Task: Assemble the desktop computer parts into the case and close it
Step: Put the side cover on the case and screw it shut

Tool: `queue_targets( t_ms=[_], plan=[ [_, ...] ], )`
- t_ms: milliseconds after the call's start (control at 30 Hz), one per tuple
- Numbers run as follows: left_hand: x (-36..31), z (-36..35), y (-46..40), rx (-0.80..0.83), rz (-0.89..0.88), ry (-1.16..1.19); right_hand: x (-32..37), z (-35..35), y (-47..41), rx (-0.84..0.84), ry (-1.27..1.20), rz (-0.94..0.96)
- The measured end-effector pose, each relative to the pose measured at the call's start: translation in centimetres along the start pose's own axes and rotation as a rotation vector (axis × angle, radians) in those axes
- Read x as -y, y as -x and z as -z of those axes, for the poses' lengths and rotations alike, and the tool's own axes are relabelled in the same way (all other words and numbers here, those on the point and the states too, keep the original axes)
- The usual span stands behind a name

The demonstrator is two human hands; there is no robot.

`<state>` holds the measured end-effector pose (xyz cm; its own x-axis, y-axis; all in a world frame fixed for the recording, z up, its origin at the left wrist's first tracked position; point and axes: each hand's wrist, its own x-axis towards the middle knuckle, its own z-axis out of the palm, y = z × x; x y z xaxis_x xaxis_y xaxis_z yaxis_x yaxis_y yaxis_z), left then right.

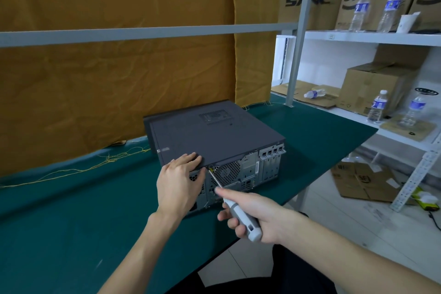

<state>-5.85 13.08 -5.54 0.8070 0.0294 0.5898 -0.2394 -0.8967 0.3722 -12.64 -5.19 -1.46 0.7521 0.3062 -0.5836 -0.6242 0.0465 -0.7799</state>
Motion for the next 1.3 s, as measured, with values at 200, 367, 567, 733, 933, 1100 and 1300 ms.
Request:
queue_targets(
  t_ms=[200, 367, 567, 733, 933, 1100, 1300],
  plan=[
    [0.0, -0.3, 0.1, -0.027, -0.004, -0.018, -0.4, 0.0, -0.2, -0.204, 0.224, 0.273],
    [0.2, -0.5, 0.0, -0.052, -0.004, -0.021, 0.6, -0.3, 0.0, -0.041, -0.030, 0.116],
    [0.0, -0.4, 0.3, -0.055, -0.001, -0.021, -0.5, -0.7, 0.2, -0.139, 0.376, 0.152],
    [-0.1, -0.4, 0.3, -0.059, -0.001, -0.026, -0.2, -1.6, -0.3, -0.201, 0.421, 0.228],
    [-0.1, -0.6, 0.5, -0.063, -0.011, -0.029, 0.5, -1.1, 0.2, -0.054, 0.050, 0.092],
    [0.0, -0.5, 0.5, -0.070, -0.016, -0.027, 0.0, -1.5, -0.3, -0.176, 0.402, 0.152],
    [-0.2, -0.9, 0.5, -0.102, 0.002, -0.019, 0.9, -0.8, -0.1, -0.046, 0.085, 0.046]
  ],
)
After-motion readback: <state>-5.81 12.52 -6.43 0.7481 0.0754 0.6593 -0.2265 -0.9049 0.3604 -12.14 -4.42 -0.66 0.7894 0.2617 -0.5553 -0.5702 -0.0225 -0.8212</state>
